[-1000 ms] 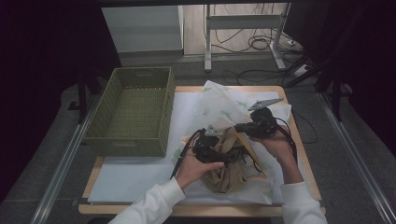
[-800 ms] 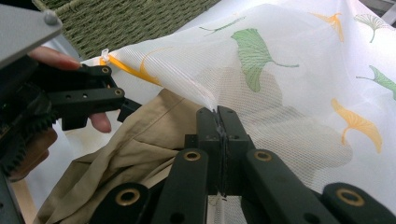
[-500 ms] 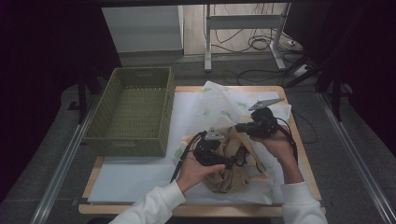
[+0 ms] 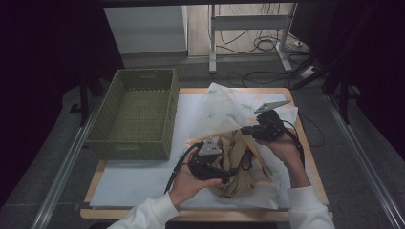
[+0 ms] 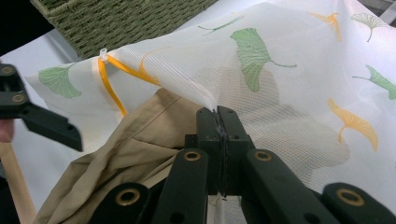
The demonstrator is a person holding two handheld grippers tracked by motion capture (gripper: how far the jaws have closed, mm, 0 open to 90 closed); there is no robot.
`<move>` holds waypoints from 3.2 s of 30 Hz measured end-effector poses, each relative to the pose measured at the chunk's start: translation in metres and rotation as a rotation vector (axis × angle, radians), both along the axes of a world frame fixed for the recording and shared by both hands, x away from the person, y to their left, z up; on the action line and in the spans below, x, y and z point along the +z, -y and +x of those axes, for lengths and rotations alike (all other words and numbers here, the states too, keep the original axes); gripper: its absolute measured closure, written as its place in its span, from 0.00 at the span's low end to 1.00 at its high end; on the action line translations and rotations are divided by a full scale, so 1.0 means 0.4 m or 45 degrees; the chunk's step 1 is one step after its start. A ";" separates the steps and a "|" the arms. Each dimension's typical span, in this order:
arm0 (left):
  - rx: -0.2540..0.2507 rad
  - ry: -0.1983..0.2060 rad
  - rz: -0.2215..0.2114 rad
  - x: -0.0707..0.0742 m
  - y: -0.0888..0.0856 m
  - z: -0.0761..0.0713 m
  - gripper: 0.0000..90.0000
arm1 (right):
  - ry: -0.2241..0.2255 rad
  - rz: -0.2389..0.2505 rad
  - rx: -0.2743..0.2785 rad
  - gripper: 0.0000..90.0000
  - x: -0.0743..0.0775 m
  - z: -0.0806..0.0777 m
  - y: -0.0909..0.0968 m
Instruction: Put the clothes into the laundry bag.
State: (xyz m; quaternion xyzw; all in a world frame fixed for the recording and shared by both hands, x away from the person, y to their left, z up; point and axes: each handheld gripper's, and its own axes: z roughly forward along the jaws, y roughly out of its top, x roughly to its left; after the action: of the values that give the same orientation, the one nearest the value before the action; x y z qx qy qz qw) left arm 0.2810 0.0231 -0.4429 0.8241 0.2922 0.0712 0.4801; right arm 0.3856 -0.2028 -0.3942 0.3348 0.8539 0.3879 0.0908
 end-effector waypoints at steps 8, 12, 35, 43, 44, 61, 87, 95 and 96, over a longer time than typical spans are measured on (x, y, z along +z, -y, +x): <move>-0.010 -0.014 -0.003 -0.022 -0.049 -0.035 0.46 | 0.000 0.000 -0.003 0.99 0.001 -0.001 0.001; -0.039 -0.056 0.021 -0.042 -0.063 -0.042 0.69 | 0.000 -0.001 -0.001 0.99 0.001 -0.001 0.000; -0.251 -0.151 0.201 -0.149 0.020 -0.065 0.99 | 0.000 -0.002 0.006 0.99 0.001 -0.002 -0.002; -0.255 -0.157 0.299 -0.188 0.064 -0.026 1.00 | -0.003 -0.003 0.005 0.99 -0.001 -0.003 -0.005; -0.255 -0.153 0.316 -0.191 0.068 -0.020 1.00 | -0.004 -0.002 0.005 0.99 -0.001 -0.003 -0.005; -0.088 -0.123 0.342 -0.184 0.096 0.055 1.00 | 0.000 -0.010 0.023 0.99 0.001 -0.007 -0.012; 0.187 0.001 0.346 -0.188 0.123 0.173 1.00 | -0.004 -0.006 0.030 0.99 0.000 -0.007 -0.013; 0.225 0.001 0.322 -0.201 0.139 0.200 1.00 | -0.010 -0.013 0.029 0.99 -0.004 -0.005 -0.014; 0.226 -0.002 0.321 -0.201 0.139 0.201 1.00 | -0.012 -0.013 0.029 0.99 -0.004 -0.005 -0.015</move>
State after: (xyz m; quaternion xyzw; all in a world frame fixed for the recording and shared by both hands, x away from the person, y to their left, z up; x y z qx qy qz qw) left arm 0.3612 -0.0326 -0.5232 0.8487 0.3532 0.1487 0.3644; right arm 0.3838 -0.1970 -0.3959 0.3265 0.8601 0.3829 0.0842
